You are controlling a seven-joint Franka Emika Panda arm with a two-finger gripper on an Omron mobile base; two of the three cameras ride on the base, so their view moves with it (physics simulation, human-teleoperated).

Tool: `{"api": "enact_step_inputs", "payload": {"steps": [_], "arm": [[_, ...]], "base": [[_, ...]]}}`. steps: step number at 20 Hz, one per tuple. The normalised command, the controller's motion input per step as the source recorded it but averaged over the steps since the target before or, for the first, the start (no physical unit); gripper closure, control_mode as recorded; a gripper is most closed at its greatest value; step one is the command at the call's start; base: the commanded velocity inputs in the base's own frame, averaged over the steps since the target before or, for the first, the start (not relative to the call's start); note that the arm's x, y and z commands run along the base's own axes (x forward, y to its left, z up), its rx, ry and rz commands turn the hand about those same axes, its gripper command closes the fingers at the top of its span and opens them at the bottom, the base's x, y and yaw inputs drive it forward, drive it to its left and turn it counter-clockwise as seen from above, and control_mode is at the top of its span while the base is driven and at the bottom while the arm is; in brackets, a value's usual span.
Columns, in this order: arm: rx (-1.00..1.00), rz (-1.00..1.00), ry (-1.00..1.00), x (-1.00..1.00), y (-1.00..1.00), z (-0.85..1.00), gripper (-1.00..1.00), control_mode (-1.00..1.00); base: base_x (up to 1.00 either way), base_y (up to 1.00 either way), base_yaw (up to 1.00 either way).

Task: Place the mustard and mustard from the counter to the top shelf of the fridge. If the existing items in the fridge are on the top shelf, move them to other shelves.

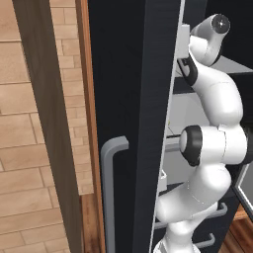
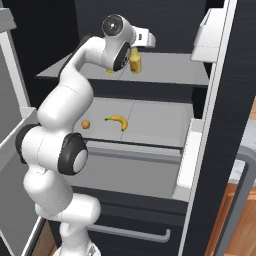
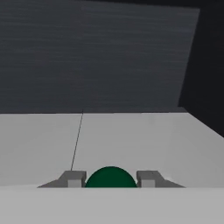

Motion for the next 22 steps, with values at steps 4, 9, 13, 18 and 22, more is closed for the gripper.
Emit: {"api": "enact_step_inputs", "payload": {"steps": [4, 9, 13, 18, 22], "arm": [[0.00, 0.00, 0.00, 0.01, 0.00, 0.00, -1.00, -1.00], [0.00, 0.00, 0.00, 0.00, 0.00, 0.00, -1.00, -1.00], [0.00, 0.00, 0.00, 0.01, 0.00, 0.00, -1.00, -1.00], [0.00, 0.00, 0.00, -0.10, 0.00, 0.00, -1.00, -1.00], [0.00, 0.00, 0.00, -0.86, -0.05, 0.00, -1.00, -1.00]], "base": [[0.00, 0.00, 0.00], [0.00, 0.00, 0.00], [0.00, 0.00, 0.00], [0.00, 0.00, 0.00], [0.00, 0.00, 0.00]]}}
